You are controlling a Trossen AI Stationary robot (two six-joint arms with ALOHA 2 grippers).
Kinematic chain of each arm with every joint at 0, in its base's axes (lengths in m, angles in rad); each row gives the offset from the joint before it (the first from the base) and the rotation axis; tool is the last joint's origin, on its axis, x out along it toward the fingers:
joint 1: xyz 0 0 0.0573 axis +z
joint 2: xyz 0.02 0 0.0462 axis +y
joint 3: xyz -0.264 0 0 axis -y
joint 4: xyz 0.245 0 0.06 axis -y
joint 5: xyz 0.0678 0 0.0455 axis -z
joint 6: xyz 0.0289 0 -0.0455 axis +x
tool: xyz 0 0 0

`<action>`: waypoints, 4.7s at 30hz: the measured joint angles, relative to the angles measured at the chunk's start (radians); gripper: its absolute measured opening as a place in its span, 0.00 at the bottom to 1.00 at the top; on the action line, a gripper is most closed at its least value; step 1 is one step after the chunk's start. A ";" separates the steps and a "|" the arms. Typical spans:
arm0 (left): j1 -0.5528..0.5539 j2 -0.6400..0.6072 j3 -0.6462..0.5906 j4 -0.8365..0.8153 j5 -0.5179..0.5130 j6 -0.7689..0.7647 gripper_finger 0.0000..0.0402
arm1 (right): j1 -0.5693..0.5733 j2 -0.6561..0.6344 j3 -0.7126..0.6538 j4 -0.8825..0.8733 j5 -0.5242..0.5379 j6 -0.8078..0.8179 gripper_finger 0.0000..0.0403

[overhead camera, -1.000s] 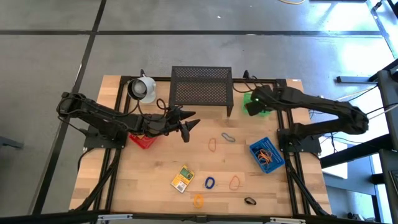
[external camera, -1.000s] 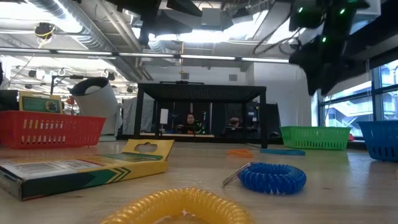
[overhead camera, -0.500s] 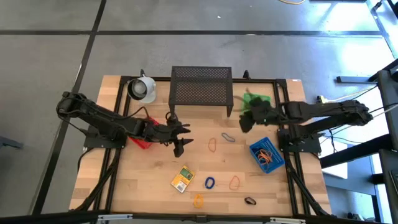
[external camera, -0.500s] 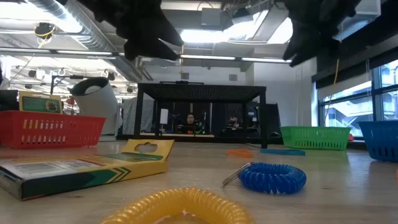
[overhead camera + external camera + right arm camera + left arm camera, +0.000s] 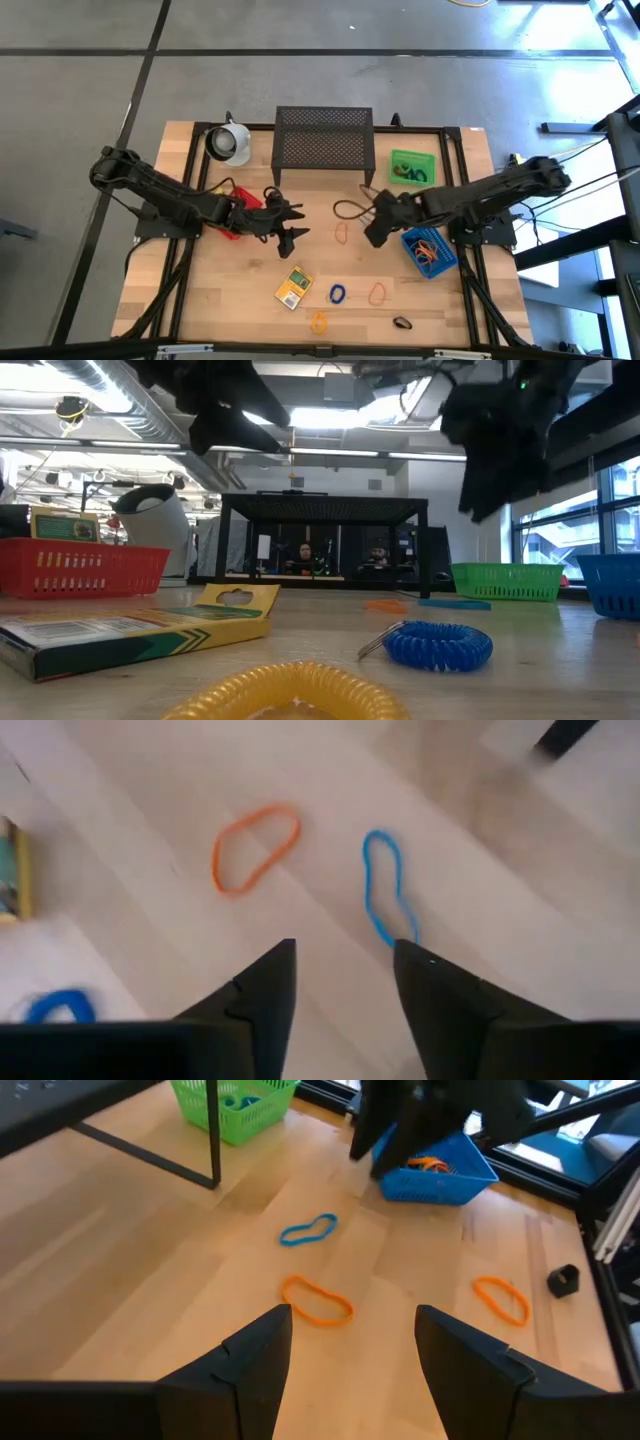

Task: Pick & Place Office Desk Supplies
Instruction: Put the blue rubber band into the blue bin

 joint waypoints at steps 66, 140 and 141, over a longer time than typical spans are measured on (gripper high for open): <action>-0.076 0.001 0.000 -0.002 -0.117 -0.081 0.52 | -0.047 0.143 -0.005 0.172 -0.043 -0.131 0.01; 0.045 0.001 0.000 -0.002 -0.259 -0.015 0.52 | 0.215 -0.271 -0.257 -0.363 -0.228 0.449 0.16; 0.045 0.001 0.000 -0.002 -0.244 -0.015 0.52 | 0.215 -0.271 -0.257 -0.363 -0.222 0.449 0.18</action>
